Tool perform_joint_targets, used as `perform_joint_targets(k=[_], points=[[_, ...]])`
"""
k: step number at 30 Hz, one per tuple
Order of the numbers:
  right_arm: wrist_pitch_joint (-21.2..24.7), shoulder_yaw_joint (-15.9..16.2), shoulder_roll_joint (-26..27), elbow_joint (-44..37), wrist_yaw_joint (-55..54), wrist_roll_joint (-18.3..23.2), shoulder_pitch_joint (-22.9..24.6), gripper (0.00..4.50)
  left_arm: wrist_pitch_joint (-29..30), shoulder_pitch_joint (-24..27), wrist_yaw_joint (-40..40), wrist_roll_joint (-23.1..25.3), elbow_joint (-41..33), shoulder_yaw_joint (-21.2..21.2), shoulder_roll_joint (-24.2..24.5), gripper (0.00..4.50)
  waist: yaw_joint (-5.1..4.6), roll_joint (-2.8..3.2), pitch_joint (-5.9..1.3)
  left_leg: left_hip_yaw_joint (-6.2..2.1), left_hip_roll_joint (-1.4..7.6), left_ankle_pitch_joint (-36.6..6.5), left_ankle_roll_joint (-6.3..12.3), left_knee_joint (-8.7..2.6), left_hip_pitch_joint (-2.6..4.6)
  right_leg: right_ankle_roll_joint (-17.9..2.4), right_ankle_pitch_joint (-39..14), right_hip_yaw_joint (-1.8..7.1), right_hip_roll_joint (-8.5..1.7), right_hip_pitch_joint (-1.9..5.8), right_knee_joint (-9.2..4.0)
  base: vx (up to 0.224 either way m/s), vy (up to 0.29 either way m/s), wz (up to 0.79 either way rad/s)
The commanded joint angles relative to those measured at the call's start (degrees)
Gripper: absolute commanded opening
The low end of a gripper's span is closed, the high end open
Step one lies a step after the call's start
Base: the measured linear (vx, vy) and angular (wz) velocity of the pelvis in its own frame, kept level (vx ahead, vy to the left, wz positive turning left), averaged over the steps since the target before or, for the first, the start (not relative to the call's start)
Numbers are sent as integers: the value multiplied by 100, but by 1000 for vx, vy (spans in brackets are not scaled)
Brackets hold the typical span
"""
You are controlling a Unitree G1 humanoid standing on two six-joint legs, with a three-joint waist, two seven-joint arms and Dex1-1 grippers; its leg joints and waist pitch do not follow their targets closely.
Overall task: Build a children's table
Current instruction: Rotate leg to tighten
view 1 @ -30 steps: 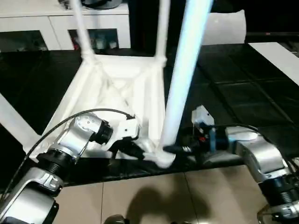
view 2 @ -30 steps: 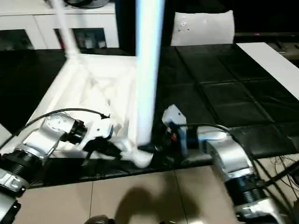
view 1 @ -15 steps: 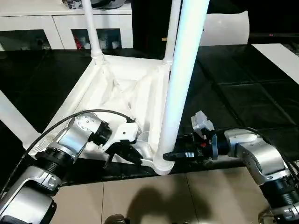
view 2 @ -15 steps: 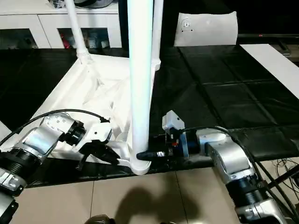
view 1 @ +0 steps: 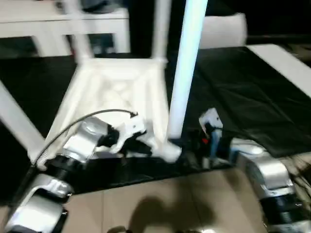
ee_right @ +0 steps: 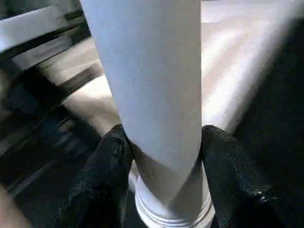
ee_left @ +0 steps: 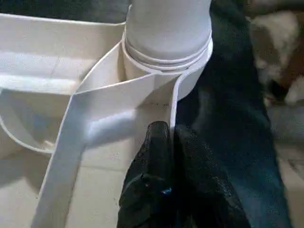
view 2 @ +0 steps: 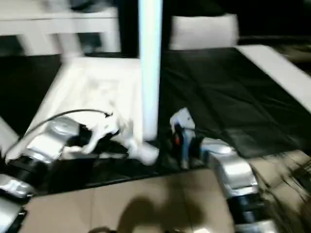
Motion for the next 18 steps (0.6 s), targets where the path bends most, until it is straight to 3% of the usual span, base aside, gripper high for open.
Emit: perform_joint_targets(k=[1,2,3,6,7,10,12,14,15,16,17,18], points=[[249,187,491,223,-730,-56,-268,187,264,-271,660,-198,-184,224,-461,0,-4,26,-359,-259,305,-2109,-95,-414,60,-211,-3282,266,-564,243,-617,0,0,0],[261,104,753,385,-1203,-159,-402,187,369,-351,1105,-167,-124,349,-657,0,-77,13,-363,-259,294,-2039,-62,-412,23,-247,-3172,246,-552,253,-609,0,0,0],[264,90,801,416,-1285,-177,-427,187,391,-367,1184,-162,-112,373,-693,0,-119,4,-368,-242,272,-1974,-15,-398,30,-281,-3108,250,-554,232,-622,0,0,0],[-58,62,1055,681,-1715,-352,-577,187,448,-465,1667,-180,-18,538,-937,0,-138,5,-400,-222,289,-1599,130,-401,-16,-428,-2584,309,-550,263,-559,0,0,0],[-128,41,1107,705,-1742,-366,-586,222,477,-469,1721,-178,-35,558,-965,0,-132,3,-413,-211,291,-1499,168,-398,-24,-474,-2411,325,-550,269,-538,0,0,0],[-296,-70,1146,688,-1721,-354,-577,260,417,-455,1635,-108,-81,491,-920,0,-79,-4,-494,-185,317,-619,428,-349,-102,-917,-967,399,-534,308,-296,18,-7,1],[-416,-26,1021,636,-1583,-404,-550,267,283,-406,1479,-67,-111,397,-816,0,-33,14,-515,-173,305,-275,601,-321,-125,-1086,-403,404,-535,324,-214,51,-22,0],[-462,9,932,596,-1468,-415,-531,293,235,-380,1368,-64,-128,350,-754,0,-5,18,-515,-168,317,-144,747,-313,-116,-1176,-147,400,-527,322,-181,0,0,0],[-538,78,718,497,-1171,-385,-483,300,35,-311,1085,-60,-164,249,-598,0,15,86,-500,-182,328,-174,778,-319,-107,-1191,-158,391,-523,316,-186,0,0,0],[-566,102,620,456,-1030,-364,-460,305,-41,-283,959,-56,-179,205,-523,0,9,59,-500,-170,333,-246,791,-321,-98,-1177,-198,390,-511,321,-204,0,0,0],[-598,123,405,370,-711,-286,-405,313,-296,-228,651,-15,-211,70,-322,0,33,89,-491,-181,340,-362,774,-329,-92,-1177,-276,392,-526,336,-203,0,0,0],[-627,113,318,360,-608,-267,-391,313,-318,-213,547,-29,-229,44,-269,0,26,80,-487,-168,360,-492,723,-336,-73,-1171,-369,402,-525,322,-218,0,0,0]])
